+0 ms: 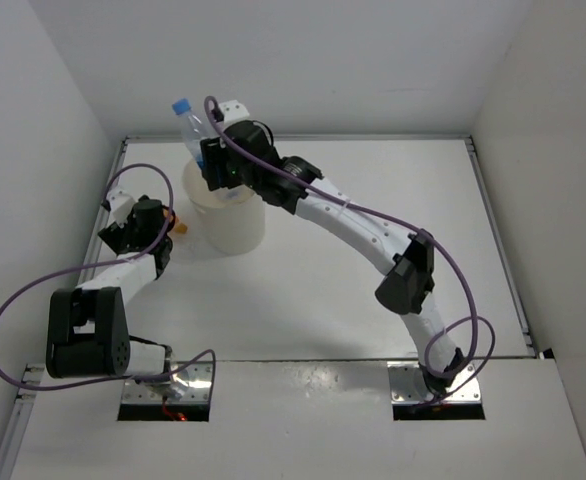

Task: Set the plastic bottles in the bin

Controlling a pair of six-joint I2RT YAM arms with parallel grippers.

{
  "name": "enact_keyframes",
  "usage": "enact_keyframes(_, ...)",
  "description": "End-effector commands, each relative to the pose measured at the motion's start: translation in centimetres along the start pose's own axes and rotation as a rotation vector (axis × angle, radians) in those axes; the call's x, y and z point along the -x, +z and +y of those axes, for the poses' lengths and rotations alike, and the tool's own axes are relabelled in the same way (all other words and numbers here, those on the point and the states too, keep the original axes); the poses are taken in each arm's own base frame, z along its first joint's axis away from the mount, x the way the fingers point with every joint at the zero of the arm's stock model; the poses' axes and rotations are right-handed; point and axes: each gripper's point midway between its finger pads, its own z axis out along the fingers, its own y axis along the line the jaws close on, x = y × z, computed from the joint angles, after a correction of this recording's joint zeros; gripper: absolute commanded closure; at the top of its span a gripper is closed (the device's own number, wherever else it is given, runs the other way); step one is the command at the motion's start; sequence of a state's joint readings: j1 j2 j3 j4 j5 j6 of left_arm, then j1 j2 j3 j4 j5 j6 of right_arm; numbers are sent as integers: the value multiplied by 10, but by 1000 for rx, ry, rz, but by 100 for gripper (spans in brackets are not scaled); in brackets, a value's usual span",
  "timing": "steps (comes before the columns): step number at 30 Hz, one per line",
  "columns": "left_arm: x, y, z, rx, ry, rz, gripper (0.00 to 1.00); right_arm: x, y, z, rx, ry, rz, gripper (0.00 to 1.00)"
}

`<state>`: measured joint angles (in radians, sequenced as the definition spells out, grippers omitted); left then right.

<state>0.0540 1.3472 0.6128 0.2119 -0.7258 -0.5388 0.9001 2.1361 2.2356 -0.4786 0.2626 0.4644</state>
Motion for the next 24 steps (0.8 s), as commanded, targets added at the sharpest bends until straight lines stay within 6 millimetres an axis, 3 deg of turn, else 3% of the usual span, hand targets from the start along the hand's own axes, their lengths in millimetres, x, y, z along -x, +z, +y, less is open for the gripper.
enact_keyframes(1, 17, 1, -7, -13, -33, -34, 0, 32, -4, 3, 5, -47, -83, 63)
enact_keyframes(3, 19, 1, -8, -13, -33, -34, 0, 30, -4, 1, 1, -73, -74, 56)
enact_keyframes(6, 19, 1, -9, -13, -43, -34, 0, 14, -1, 8, 29, -85, -36, 34)
enact_keyframes(11, 23, 1, -2, 37, -61, -39, 0, 9, -9, -1, 13, -64, -9, 17)
enact_keyframes(16, 28, 1, -2, 64, -84, -5, 0, 27, -24, -4, -6, -53, -57, 14)
enact_keyframes(19, 27, 2, -4, 75, -62, 31, 0, 34, -31, -14, -53, -27, -96, 13)
enact_keyframes(24, 29, 7, 0, 129, -49, 75, 0, 38, -60, -41, -136, 31, -171, 13)
